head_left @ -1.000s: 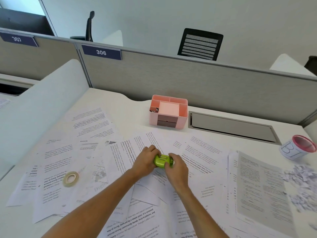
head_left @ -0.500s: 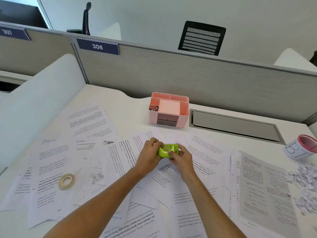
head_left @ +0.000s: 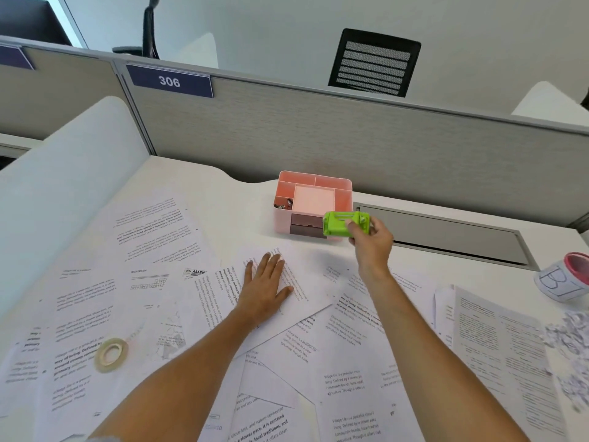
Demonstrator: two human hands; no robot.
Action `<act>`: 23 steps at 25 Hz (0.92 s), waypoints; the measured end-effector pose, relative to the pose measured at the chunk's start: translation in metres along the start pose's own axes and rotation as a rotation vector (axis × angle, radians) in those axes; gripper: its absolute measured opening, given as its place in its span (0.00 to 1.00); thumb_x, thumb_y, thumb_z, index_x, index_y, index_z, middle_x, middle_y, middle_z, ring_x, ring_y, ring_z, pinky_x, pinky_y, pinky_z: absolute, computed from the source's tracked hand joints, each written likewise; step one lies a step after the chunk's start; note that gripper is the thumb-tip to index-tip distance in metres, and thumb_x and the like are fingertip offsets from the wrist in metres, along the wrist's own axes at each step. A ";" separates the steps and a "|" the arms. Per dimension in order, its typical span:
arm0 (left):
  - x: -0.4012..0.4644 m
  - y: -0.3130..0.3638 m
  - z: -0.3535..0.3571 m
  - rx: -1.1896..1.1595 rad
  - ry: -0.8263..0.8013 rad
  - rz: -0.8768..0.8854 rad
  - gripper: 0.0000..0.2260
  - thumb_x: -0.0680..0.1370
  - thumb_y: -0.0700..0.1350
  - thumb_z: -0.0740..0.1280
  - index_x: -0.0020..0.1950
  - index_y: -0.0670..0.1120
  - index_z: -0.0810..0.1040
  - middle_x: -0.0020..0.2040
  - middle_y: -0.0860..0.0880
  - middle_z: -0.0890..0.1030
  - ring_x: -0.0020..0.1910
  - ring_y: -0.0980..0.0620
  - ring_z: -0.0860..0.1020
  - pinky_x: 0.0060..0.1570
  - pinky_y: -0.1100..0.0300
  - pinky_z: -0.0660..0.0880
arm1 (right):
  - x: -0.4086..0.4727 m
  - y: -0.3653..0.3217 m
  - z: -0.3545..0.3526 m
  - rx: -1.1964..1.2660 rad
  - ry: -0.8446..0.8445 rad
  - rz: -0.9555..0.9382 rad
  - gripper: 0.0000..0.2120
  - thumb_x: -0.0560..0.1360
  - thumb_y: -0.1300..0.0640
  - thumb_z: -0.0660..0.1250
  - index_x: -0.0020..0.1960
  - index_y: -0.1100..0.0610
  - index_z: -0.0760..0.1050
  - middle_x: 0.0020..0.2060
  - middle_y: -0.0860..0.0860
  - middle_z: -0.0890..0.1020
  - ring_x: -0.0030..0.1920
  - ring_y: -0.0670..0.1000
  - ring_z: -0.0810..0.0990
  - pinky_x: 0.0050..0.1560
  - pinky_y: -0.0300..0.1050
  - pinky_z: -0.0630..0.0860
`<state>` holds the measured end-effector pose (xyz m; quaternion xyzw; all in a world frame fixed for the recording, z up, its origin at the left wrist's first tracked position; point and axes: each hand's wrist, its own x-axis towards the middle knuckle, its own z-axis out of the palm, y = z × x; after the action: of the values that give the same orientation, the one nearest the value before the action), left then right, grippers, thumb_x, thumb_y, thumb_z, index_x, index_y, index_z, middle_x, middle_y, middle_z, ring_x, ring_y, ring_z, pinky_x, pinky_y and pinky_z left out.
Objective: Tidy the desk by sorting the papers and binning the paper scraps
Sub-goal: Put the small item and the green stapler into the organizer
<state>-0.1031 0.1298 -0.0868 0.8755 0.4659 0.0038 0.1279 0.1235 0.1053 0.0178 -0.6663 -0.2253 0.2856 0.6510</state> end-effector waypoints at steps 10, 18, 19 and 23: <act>-0.002 0.001 0.017 0.054 0.018 -0.002 0.34 0.78 0.65 0.36 0.79 0.48 0.45 0.80 0.51 0.45 0.78 0.52 0.40 0.76 0.47 0.37 | 0.061 -0.023 0.020 -0.286 0.213 -0.093 0.08 0.67 0.55 0.76 0.41 0.50 0.77 0.32 0.40 0.79 0.33 0.43 0.77 0.44 0.44 0.76; -0.003 0.003 0.015 0.059 0.019 -0.006 0.34 0.78 0.65 0.35 0.79 0.48 0.45 0.80 0.51 0.45 0.79 0.52 0.41 0.76 0.46 0.39 | 0.072 -0.019 0.036 -0.545 0.221 -0.155 0.12 0.67 0.52 0.75 0.45 0.54 0.76 0.39 0.48 0.80 0.42 0.54 0.78 0.46 0.47 0.74; -0.003 0.003 0.014 0.061 0.020 -0.005 0.34 0.78 0.65 0.35 0.79 0.48 0.45 0.80 0.51 0.46 0.79 0.52 0.41 0.76 0.45 0.39 | 0.071 -0.019 0.039 -0.554 0.219 -0.174 0.12 0.67 0.51 0.75 0.45 0.54 0.75 0.40 0.48 0.80 0.43 0.54 0.78 0.46 0.47 0.74; -0.003 0.003 0.014 0.057 0.025 -0.009 0.33 0.78 0.64 0.37 0.79 0.48 0.46 0.80 0.51 0.46 0.79 0.52 0.42 0.77 0.45 0.40 | 0.075 -0.019 0.047 -0.619 0.228 -0.208 0.15 0.68 0.52 0.74 0.51 0.55 0.76 0.48 0.52 0.83 0.49 0.55 0.79 0.48 0.47 0.73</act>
<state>-0.1006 0.1222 -0.0994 0.8766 0.4714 0.0007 0.0969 0.1484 0.1917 0.0303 -0.8332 -0.2938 0.0594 0.4647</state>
